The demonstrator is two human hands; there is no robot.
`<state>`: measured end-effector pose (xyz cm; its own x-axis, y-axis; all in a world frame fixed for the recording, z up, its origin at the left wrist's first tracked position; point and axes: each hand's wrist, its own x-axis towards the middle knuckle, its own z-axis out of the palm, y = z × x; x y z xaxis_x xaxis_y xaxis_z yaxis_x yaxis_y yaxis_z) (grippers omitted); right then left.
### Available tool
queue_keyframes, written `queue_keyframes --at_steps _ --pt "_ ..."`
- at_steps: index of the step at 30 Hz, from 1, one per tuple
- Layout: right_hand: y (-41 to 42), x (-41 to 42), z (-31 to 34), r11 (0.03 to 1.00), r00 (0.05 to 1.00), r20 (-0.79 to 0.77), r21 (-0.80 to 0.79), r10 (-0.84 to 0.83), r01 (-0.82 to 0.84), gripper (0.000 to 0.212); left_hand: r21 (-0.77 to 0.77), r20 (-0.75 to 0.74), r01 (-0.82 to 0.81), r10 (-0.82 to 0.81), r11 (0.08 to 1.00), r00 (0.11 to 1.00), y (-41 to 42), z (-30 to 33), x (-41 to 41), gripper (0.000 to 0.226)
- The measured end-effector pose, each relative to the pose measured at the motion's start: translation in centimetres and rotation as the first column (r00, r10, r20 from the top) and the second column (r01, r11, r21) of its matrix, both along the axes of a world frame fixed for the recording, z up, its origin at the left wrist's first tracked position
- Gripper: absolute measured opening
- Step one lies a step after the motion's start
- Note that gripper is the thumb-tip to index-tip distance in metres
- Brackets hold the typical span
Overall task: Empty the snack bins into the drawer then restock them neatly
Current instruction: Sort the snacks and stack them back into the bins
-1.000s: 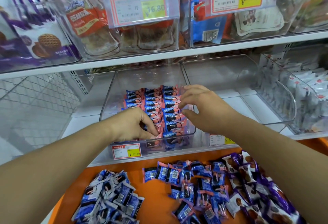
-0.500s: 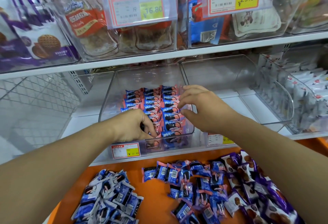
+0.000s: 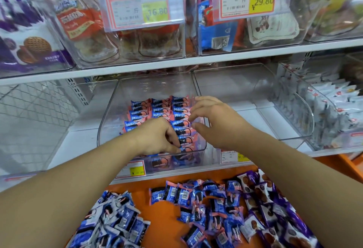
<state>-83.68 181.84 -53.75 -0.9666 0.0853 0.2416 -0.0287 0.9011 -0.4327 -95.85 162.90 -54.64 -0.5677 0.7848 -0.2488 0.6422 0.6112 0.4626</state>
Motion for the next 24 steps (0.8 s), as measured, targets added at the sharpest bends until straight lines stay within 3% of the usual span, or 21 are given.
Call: queue_keyframes --at_steps 7,15,19,22,24 --pt "0.3 -0.2 -0.4 1.0 1.0 -0.018 -0.006 0.01 -0.01 0.018 0.154 -0.056 -0.09 0.099 0.984 0.993 0.3 -0.7 0.7 0.012" --pt "0.1 0.7 0.4 0.999 0.999 -0.02 0.022 0.037 -0.036 0.025 0.188 -0.003 -0.142 0.146 0.972 0.989 -0.9 0.3 1.7 0.015" --pt "-0.3 2.9 2.0 0.997 0.997 -0.068 0.07 0.033 -0.029 0.027 0.394 0.012 -0.16 0.169 0.905 0.985 -3.4 1.9 4.7 0.009" --pt "-1.5 6.0 2.8 0.996 0.988 -0.13 -0.024 0.085 -0.089 0.018 0.454 0.137 -0.125 0.07 0.882 0.988 -6.1 1.8 9.0 0.01" --pt "-3.2 8.1 2.1 0.978 0.99 -0.011 -0.156 0.138 -0.138 0.014 0.371 0.272 -0.111 0.007 0.922 0.962 -7.9 -0.1 11.5 0.012"
